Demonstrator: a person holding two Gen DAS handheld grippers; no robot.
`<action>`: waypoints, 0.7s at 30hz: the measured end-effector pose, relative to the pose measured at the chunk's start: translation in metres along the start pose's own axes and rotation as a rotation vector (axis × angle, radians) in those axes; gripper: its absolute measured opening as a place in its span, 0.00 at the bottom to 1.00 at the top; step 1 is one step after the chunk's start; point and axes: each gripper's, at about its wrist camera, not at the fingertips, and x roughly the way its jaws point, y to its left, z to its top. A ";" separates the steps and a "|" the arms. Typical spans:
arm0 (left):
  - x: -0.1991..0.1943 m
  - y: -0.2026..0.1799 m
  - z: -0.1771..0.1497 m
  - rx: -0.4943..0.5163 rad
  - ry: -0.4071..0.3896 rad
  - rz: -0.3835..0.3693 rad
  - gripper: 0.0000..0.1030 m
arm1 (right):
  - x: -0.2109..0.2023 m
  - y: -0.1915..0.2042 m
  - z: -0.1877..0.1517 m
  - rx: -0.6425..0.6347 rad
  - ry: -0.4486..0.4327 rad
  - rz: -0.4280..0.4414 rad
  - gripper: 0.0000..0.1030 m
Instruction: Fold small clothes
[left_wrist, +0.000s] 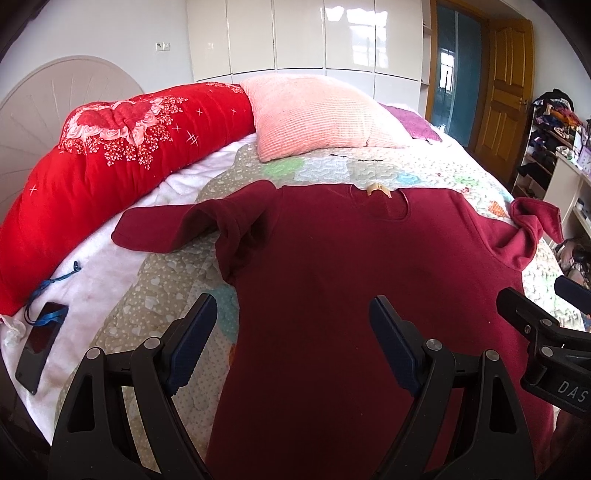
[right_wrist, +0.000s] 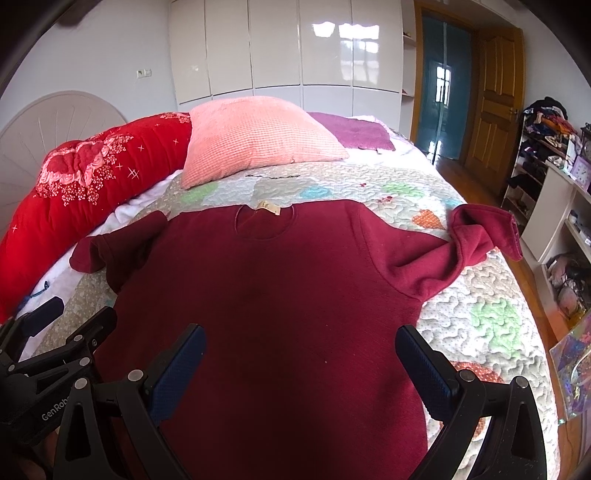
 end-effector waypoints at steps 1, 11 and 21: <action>0.002 0.001 0.001 -0.001 -0.001 0.001 0.82 | 0.002 0.000 0.001 0.000 0.003 0.000 0.99; 0.023 0.002 0.002 0.010 0.032 0.015 0.82 | 0.026 0.001 0.006 0.018 0.029 0.008 0.99; 0.034 0.005 0.005 -0.008 0.051 0.015 0.82 | 0.041 0.005 0.006 0.009 0.049 0.017 0.99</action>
